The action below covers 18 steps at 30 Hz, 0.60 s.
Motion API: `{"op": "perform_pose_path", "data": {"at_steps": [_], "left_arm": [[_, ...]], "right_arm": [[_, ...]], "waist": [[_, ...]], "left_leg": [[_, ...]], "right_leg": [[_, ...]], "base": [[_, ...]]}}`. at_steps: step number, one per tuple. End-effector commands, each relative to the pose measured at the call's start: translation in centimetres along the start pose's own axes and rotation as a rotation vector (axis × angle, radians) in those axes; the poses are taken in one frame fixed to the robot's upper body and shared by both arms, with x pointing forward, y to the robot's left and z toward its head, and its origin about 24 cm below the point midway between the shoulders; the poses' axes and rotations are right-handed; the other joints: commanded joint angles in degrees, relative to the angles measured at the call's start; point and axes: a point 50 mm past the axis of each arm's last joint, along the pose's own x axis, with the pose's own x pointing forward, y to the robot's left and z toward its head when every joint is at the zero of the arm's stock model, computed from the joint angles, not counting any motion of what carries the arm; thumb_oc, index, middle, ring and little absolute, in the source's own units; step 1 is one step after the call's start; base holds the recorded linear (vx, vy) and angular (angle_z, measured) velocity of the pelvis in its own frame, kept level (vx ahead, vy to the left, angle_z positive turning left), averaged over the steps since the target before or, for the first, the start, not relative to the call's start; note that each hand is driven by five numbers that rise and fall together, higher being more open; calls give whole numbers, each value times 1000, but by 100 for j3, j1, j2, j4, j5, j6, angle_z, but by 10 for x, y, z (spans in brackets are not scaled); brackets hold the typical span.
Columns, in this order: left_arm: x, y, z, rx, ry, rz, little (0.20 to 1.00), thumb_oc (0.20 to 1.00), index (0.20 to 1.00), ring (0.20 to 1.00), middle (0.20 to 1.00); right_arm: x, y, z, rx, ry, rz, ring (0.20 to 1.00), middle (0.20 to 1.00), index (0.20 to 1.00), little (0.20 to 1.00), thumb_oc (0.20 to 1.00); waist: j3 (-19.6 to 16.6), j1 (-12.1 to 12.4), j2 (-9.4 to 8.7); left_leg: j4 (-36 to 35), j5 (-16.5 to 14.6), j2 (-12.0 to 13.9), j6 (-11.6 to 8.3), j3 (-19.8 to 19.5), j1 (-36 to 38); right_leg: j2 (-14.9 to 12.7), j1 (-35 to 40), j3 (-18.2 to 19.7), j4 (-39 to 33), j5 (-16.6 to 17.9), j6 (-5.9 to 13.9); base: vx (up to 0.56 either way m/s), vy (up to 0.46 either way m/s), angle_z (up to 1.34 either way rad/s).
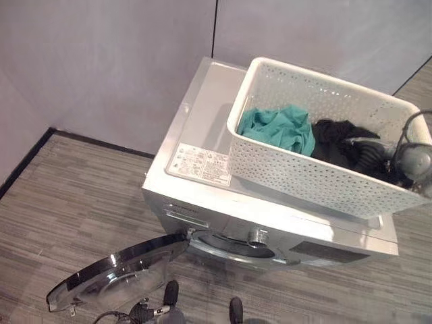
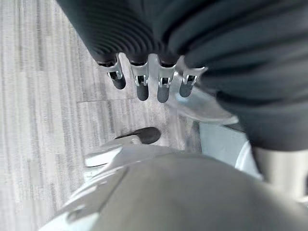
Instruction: Grab the laundry basket,head to the washer,open it,put in the laundry and shut it.
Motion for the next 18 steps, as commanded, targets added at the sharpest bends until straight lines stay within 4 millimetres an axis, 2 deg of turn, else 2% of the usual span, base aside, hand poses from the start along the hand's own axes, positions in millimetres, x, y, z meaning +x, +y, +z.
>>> {"op": "perform_pose_path", "data": {"at_steps": [1, 2, 3, 4, 6, 8, 11, 12, 13, 14, 16, 18], "left_arm": [[2, -20, 10, 17, -14, -66, 1000, 1000, 1000, 1000, 1000], [3, -19, 14, 15, -24, -64, 1000, 1000, 1000, 1000, 1000], [3, -20, 16, 18, -25, -64, 1000, 1000, 1000, 1000, 1000], [4, -21, 16, 19, -23, -66, 1000, 1000, 1000, 1000, 1000], [4, -23, 15, 29, -16, -69, 1000, 1000, 1000, 1000, 1000], [3, -23, 9, 40, 13, -64, 1000, 1000, 1000, 1000, 1000], [3, -22, 8, 42, 22, -61, 1000, 1000, 1000, 1000, 1000], [3, -20, 3, 49, 39, -52, 1000, 1000, 1000, 1000, 1000], [2, -19, 2, 54, 44, -49, 1000, 1000, 1000, 1000, 1000], [2, -19, 2, 54, 44, -49, 1000, 1000, 1000, 1000, 1000], [2, -19, -2, 65, 58, -51, 1000, 1000, 1000, 1000, 1000], [1, -17, -4, 77, 64, -49, 1000, 1000, 1000, 1000, 1000]], "right_arm": [[4, 14, -7, -110, 82, 92, 1000, 1000, 1000, 1000, 1000], [7, 14, -7, -93, 87, 78, 824, 824, 824, 824, 824], [9, 12, -5, -79, 82, 66, 498, 498, 498, 498, 498], [10, 10, -5, -67, 82, 53, 222, 222, 222, 222, 222], [10, 4, -2, -42, 67, 6, 200, 200, 200, 200, 200], [8, -13, -2, 18, 60, -97, 200, 200, 200, 200, 200], [7, -19, -1, 43, 50, -145, 200, 200, 200, 200, 200], [0, -37, -2, 100, 35, -236, 200, 200, 200, 200, 200], [-4, -46, 0, 124, 16, -281, 200, 200, 200, 200, 200], [-4, -46, 0, 124, 16, -281, 200, 200, 200, 200, 200], [-20, -72, 4, 213, -61, -428, 200, 200, 200, 200, 200], [-33, -88, 5, 280, -111, -534, 200, 200, 200, 200, 200]], "waist": [[167, 253, -58], [195, 242, -47], [194, 239, -40], [187, 237, -38], [166, 217, -24], [94, 194, -18], [61, 182, -15], [-22, 157, -21], [-62, 146, -28], [-57, 148, -29], [-190, 102, -40], [-270, 92, -48]], "left_leg": [[22, -275, 269, -54, 39, 240], [22, -258, 268, -62, 34, 196], [22, -258, 262, -61, 30, 188], [22, -259, 269, -61, 37, 193], [22, -270, 263, -54, 50, 222], [22, -303, 262, -41, 61, 299], [22, -322, 266, -37, 73, 353], [22, -362, 263, -34, 85, 448], [22, -385, 260, -30, 88, 499], [22, -387, 260, -30, 89, 505], [22, -449, 261, -23, 99, 632], [22, -489, 249, -9, 98, 715]], "right_leg": [[-262, -508, -226, 274, 225, 149], [-260, -529, -248, 263, 231, 141], [-253, -525, -251, 253, 228, 135], [-254, -520, -254, 254, 227, 131], [-249, -487, -260, 252, 219, 125], [-242, -403, -252, 254, 197, 119], [-247, -362, -253, 261, 189, 119], [-249, -278, -247, 255, 167, 118], [-249, -236, -242, 256, 154, 118], [-249, -230, -241, 255, 153, 119], [-255, -130, -232, 275, 117, 120], [-262, -53, -241, 295, 82, 117]], "base": [[-52, -27, 2], [-21, -15, 4], [-17, -18, 5], [9, -10, 7], [14, -6, 9], [21, -4, 9], [20, 0, 3], [65, 0, 2], [51, 0, 2], [38, -1, 1], [64, -4, 1], [53, -5, 0]]}}
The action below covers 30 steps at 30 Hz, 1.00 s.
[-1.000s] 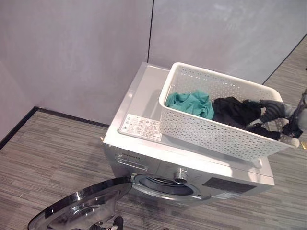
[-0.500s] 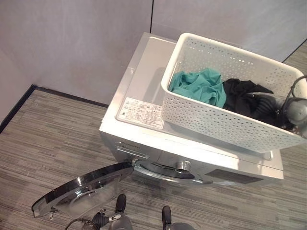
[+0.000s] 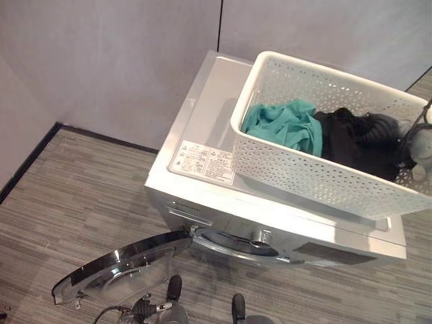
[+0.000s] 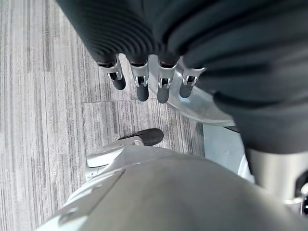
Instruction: Grab the laundry basket,head to the washer,open it,put in the laundry and shut it.
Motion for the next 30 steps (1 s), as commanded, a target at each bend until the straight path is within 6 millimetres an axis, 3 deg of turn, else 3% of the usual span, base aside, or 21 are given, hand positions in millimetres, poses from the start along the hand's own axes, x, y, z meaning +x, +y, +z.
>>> {"op": "perform_pose_path", "data": {"at_steps": [1, 3, 6, 13, 20, 25, 30], "left_arm": [[-1, -15, -8, 73, 45, -43, 1000, 1000, 1000, 1000, 1000], [-1, -15, -9, 83, 49, -43, 1000, 1000, 1000, 1000, 1000], [-1, -13, -13, 91, 68, -29, 1000, 1000, 1000, 1000, 1000], [-2, -13, -16, 109, 88, -8, 1000, 1000, 1000, 1000, 1000], [-1, -15, -12, 133, 71, 6, 1000, 1000, 1000, 1000, 1000], [1, -16, 1, 140, 21, 20, 1000, 1000, 1000, 1000, 1000], [1, -19, 0, 146, 22, 16, 1000, 1000, 1000, 1000, 1000]], "right_arm": [[-12, -44, 6, 126, -63, -251, 200, 200, 200, 200, 200], [-25, -73, 17, 231, -163, -411, 200, 200, 200, 200, 200], [-36, -94, 37, 270, -273, -563, 200, 200, 200, 200, 200], [-42, -111, 66, 336, -394, -790, 200, 200, 200, 200, 200], [-42, -114, 72, 317, -373, -924, 200, 200, 200, 200, 200], [-50, -125, 60, 304, -308, -1058, 200, 200, 200, 200, 200], [-61, -130, 55, 253, -292, -1130, 200, 200, 200, 200, 200]], "waist": [[-317, 156, -201], [-450, 134, -206], [-593, 139, -215], [-738, 209, -170], [-800, 287, -124], [-819, 311, -111], [-833, 297, -112]], "left_leg": [[22, -505, 297, -15, 216, 555], [22, -562, 277, -1, 209, 657], [22, -646, 251, 35, 201, 777], [34, -761, 207, 110, 203, 956], [39, -811, 181, 139, 166, 1036], [39, -831, 142, 163, 103, 1047], [34, -802, 105, 188, 112, 1045]], "right_leg": [[-232, -293, -104, 263, 94, 126], [-248, -200, -113, 276, 63, 127], [-258, -119, -105, 320, 19, 122], [-277, 7, -56, 378, -52, 108], [-296, 129, -83, 376, -103, 98], [-314, 174, -116, 338, -95, 108], [-345, 138, -90, 341, -32, 133]], "base": [[35, -5, 0], [56, -6, 0], [50, 0, 1], [5, 0, 0], [8, 4, 1], [-8, 9, 3], [0, 0, 0]]}}
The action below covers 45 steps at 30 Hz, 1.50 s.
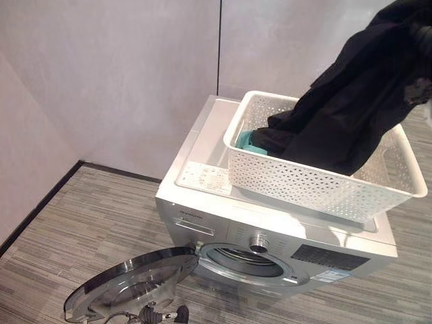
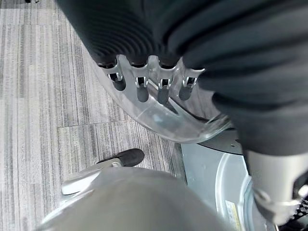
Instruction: Grab the laundry basket,head to the washer,open it,put in the laundry and shut it.
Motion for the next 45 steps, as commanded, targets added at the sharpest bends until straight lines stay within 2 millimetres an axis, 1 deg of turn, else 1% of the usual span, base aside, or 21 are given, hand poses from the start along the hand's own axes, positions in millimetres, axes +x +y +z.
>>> {"op": "perform_pose_path", "data": {"at_steps": [1, 4, 9, 14, 15, 16, 20, 21, 22, 25, 27, 35, 37, 38, 39, 40, 41, 42, 43, 44, 45], "left_arm": [[1, -2, 0, 77, 22, 0, 1000, 1000, 1000, 1000, 1000], [0, -3, -4, 74, 35, -2, 1000, 1000, 1000, 1000, 1000], [0, -1, -9, 71, 49, 4, 1000, 1000, 1000, 1000, 1000], [1, 2, -2, 61, 14, 24, 1000, 1000, 1000, 1000, 1000], [2, 6, 7, 69, -25, 41, 1000, 1000, 1000, 1000, 1000], [2, 6, 7, 70, -25, 41, 1000, 1000, 1000, 1000, 1000], [3, 8, 34, 165, -159, 45, 1000, 1000, 1000, 1000, 1000], [3, 9, 47, 175, -218, 41, 1000, 1000, 1000, 1000, 1000], [3, 9, 47, 173, -218, 40, 1000, 1000, 1000, 1000, 1000], [1, 10, 70, 189, -322, 39, 1000, 1000, 1000, 1000, 1000], [-1, 6, 78, 198, -358, 24, 1000, 1000, 1000, 1000, 1000], [-3, -7, 90, 235, -410, -19, 1000, 1000, 1000, 1000, 1000], [-9, -8, 110, 327, -511, -22, 1000, 1000, 1000, 1000, 1000], [-9, -7, 110, 328, -510, -22, 1000, 1000, 1000, 1000, 1000], [-13, -8, 119, 373, -562, -29, 1000, 1000, 1000, 1000, 1000], [-28, -3, 142, 492, -693, -61, 1000, 1000, 1000, 1000, 1000], [-39, -1, 151, 531, -752, -97, 1000, 1000, 1000, 1000, 1000], [-39, 0, 151, 530, -749, -98, 1000, 1000, 1000, 1000, 1000], [-51, 4, 159, 541, -802, -146, 1000, 1000, 1000, 1000, 1000], [-80, 18, 168, 539, -904, -243, 1000, 1000, 1000, 1000, 1000], [-81, 20, 167, 537, -900, -243, 1000, 1000, 1000, 1000, 1000]], "right_arm": [[17, -53, 22, -69, -103, -235, 200, 200, 200, 200, 200], [15, -59, 19, -95, -103, -252, 200, 200, 200, 200, 200], [14, -57, 19, -101, -104, -232, 200, 200, 200, 200, 200], [13, -54, 17, -91, -102, -215, 200, 200, 200, 200, 200], [12, -54, 18, -95, -108, -208, 200, 200, 200, 200, 200], [12, -54, 18, -95, -108, -208, 200, 200, 200, 200, 200], [15, -58, 21, -116, -121, -220, 200, 200, 200, 200, 200], [19, -61, 22, -126, -117, -227, 200, 200, 200, 200, 200], [19, -61, 22, -126, -119, -227, 200, 200, 200, 200, 200], [22, -63, 25, -132, -124, -238, 200, 200, 200, 200, 200], [23, -65, 25, -148, -125, -251, 200, 200, 200, 200, 200], [24, -60, 25, -142, -121, -234, 200, 200, 200, 200, 200], [23, -58, 26, -147, -129, -224, 200, 200, 200, 200, 200], [23, -58, 26, -148, -128, -224, 200, 200, 200, 200, 200], [23, -59, 26, -156, -130, -221, 200, 200, 200, 200, 200], [25, -62, 24, -183, -115, -206, 200, 200, 200, 200, 200], [28, -62, 23, -193, -102, -199, 200, 200, 200, 200, 200], [28, -62, 24, -192, -102, -198, 200, 200, 200, 200, 200], [30, -61, 23, -196, -90, -187, 200, 200, 200, 200, 200], [34, -54, 20, -200, -58, -143, 200, 200, 200, 200, 200], [34, -53, 20, -197, -58, -141, 200, 200, 200, 200, 200]], "waist": [[-247, 230, -363], [-262, 222, -372], [-279, 209, -376], [-283, 205, -373], [-278, 201, -373], [-280, 204, -374], [-261, 198, -340], [-251, 198, -324], [-249, 195, -318], [-241, 180, -287], [-247, 166, -270], [-252, 132, -270], [-240, 136, -249], [-239, 140, -252], [-230, 142, -241], [-206, 161, -194], [-197, 184, -156], [-205, 180, -152], [-196, 195, -115], [-175, 257, -14], [-185, 243, -17]], "left_leg": [[31, -739, 115, 73, 126, 572], [25, -764, 97, 85, 162, 592], [25, -869, 82, 103, 241, 662], [25, -897, 61, 118, 273, 697], [25, -845, 43, 121, 277, 669], [25, -845, 43, 121, 278, 668], [25, -851, 32, 125, 289, 667], [25, -849, 32, 129, 284, 661], [25, -849, 32, 129, 284, 662], [26, -852, 26, 141, 269, 647], [30, -858, 15, 144, 256, 649], [30, -877, 8, 153, 267, 665], [32, -886, 12, 160, 259, 663], [33, -887, 12, 159, 259, 665], [33, -888, 12, 164, 253, 658], [31, -852, 7, 176, 243, 622], [33, -852, 4, 184, 244, 605], [34, -886, 10, 184, 247, 618], [36, -884, 11, 190, 254, 608], [36, -842, 10, 206, 250, 585], [36, -877, 17, 206, 255, 601]], "right_leg": [[-323, -349, -58, 353, 41, 173], [-346, -350, -29, 319, 70, 192], [-360, -315, 19, 263, 69, 219], [-374, -303, 56, 243, 84, 231], [-388, -327, 65, 249, 127, 234], [-389, -330, 66, 250, 127, 235], [-401, -332, 57, 236, 129, 244], [-406, -333, 51, 231, 129, 248], [-406, -332, 51, 231, 129, 248], [-409, -319, 38, 229, 113, 250], [-412, -312, 26, 233, 105, 252], [-419, -299, 23, 244, 93, 258], [-423, -296, 18, 250, 87, 258], [-422, -294, 18, 251, 87, 258], [-422, -296, 18, 249, 87, 259], [-425, -333, 16, 263, 112, 266], [-422, -347, 10, 264, 111, 272], [-417, -332, 11, 258, 88, 273], [-415, -343, 8, 259, 90, 276], [-418, -367, 6, 259, 128, 276], [-411, -350, 8, 250, 106, 277]], "base": [[0, 0, 0], [0, 0, 0], [21, 9, -3], [2, 7, -12], [2, 3, -6], [-31, 4, -3], [0, 0, 0], [0, 0, 0], [0, 0, 0], [0, 0, 0], [0, 0, 0], [0, 0, 0], [0, 0, 0], [0, 0, 0], [-42, 4, 1], [-53, 12, 1], [0, 0, 0], [0, 0, 0], [0, 0, 0], [0, 0, 0], [-58, 18, -5]]}}
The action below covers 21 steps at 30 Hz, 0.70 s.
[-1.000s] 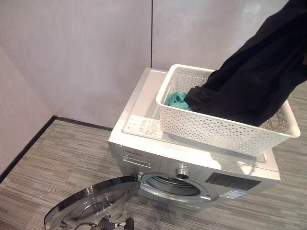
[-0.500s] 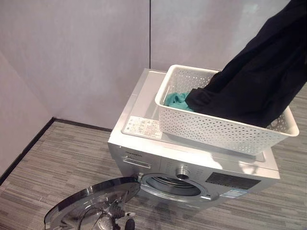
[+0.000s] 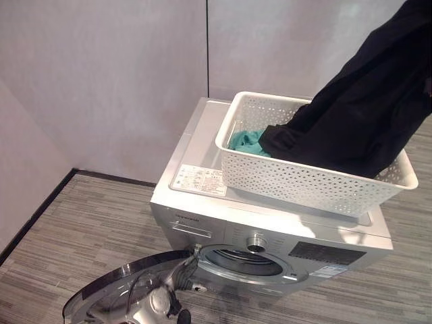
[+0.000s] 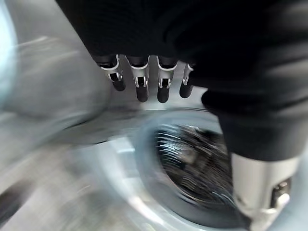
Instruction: Grab the laundry basket,head to the washer,open it,put in the laundry and shut it.
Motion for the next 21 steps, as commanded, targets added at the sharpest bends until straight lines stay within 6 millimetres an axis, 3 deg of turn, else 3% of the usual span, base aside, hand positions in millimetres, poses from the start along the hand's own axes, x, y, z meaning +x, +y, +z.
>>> {"op": "perform_pose_path", "data": {"at_steps": [1, 2, 4, 5, 8, 10, 11, 13, 16, 18, 19, 20, 21], "left_arm": [[-36, 54, 30, -11, -178, -119, 1000, 1000, 1000, 1000, 1000], [-38, 55, 30, -14, -172, -119, 1000, 1000, 1000, 1000, 1000], [-73, 86, 47, -5, -238, -97, 1000, 1000, 1000, 1000, 1000], [-109, 122, 78, 18, -332, -111, 1000, 1000, 1000, 1000, 1000], [-166, 175, 130, 102, -476, 4, 1000, 1000, 1000, 1000, 1000], [-189, 192, 143, 164, -584, 220, 1000, 1000, 1000, 1000, 1000], [-190, 191, 143, 168, -580, 223, 1000, 1000, 1000, 1000, 1000], [-210, 206, 153, 203, -697, 490, 1000, 1000, 1000, 1000, 1000], [-211, 207, 154, 165, -744, 539, 1000, 1000, 1000, 1000, 1000], [-186, 200, 156, 133, -773, 496, 1000, 1000, 1000, 1000, 1000], [-185, 200, 156, 131, -777, 495, 1000, 1000, 1000, 1000, 1000], [-172, 199, 158, 119, -782, 468, 1000, 1000, 1000, 1000, 1000], [-137, 202, 160, 93, -786, 436, 1000, 1000, 1000, 1000, 1000]], "right_arm": [[30, -35, 15, -29, -20, -62, 200, 200, 200, 200, 200], [30, -33, 16, -25, -20, -59, 200, 200, 200, 200, 200], [24, -14, 12, 8, -1, 12, 200, 200, 200, 200, 200], [14, 3, 4, 31, 18, 97, 200, 200, 200, 200, 200], [-12, 10, -19, 62, 41, 176, 200, 200, 200, 200, 200], [-19, 3, -26, 71, 45, 158, 200, 200, 200, 200, 200], [-20, 4, -26, 76, 46, 159, 200, 200, 200, 200, 200], [-26, 0, -33, 87, 71, 123, 200, 200, 200, 200, 200], [-27, 3, -35, 107, 89, 118, 200, 200, 200, 200, 200], [-20, 14, -26, 139, 90, 116, 200, 200, 200, 200, 200], [-19, 13, -26, 135, 90, 115, 200, 200, 200, 200, 200], [-13, 18, -17, 152, 76, 118, 200, 200, 200, 200, 200], [3, 24, 5, 187, 35, 119, 200, 200, 200, 200, 200]], "waist": [[-82, 302, -116], [-96, 284, -122], [-115, 362, -55], [-135, 503, 1], [-191, 736, 6], [-211, 798, -28], [-207, 778, -51], [-226, 780, -138], [-221, 794, -145], [-230, 675, -168], [-227, 697, -153], [-232, 630, -179], [-265, 455, -208]], "left_leg": [[42, -766, 99, 145, 82, 477], [44, -821, 109, 145, 87, 504], [44, -802, 124, 124, 88, 528], [47, -730, 133, 85, 66, 516], [59, -656, 147, 4, -46, 525], [57, -664, 156, -20, -104, 550], [60, -666, 157, -21, -106, 554], [49, -660, 173, -41, -154, 566], [44, -664, 182, -46, -160, 583], [34, -672, 192, -45, -131, 613], [34, -672, 193, -46, -130, 612], [30, -683, 197, -42, -108, 628], [29, -698, 194, -40, -56, 633]], "right_leg": [[-283, -397, -136, 291, 161, 205], [-275, -366, -136, 278, 123, 207], [-264, -332, -151, 277, 133, 209], [-273, -304, -195, 275, 157, 219], [-274, -198, -332, 228, 170, 244], [-260, -109, -381, 186, 142, 235], [-259, -101, -384, 185, 141, 234], [-248, -20, -430, 145, 111, 205], [-240, 23, -456, 134, 97, 191], [-235, 29, -438, 135, 87, 173], [-234, 27, -437, 135, 88, 173], [-230, 30, -421, 132, 89, 173], [-227, 10, -386, 126, 94, 171]], "base": [[0, 0, 0], [0, 0, 0], [16, -2, 2], [0, -33, 0], [12, -52, 21], [31, -44, 29], [7, -31, 24], [13, -44, 23], [29, -31, 4], [-16, -8, 0], [0, 0, 0], [0, 0, 0], [0, 0, 0]]}}
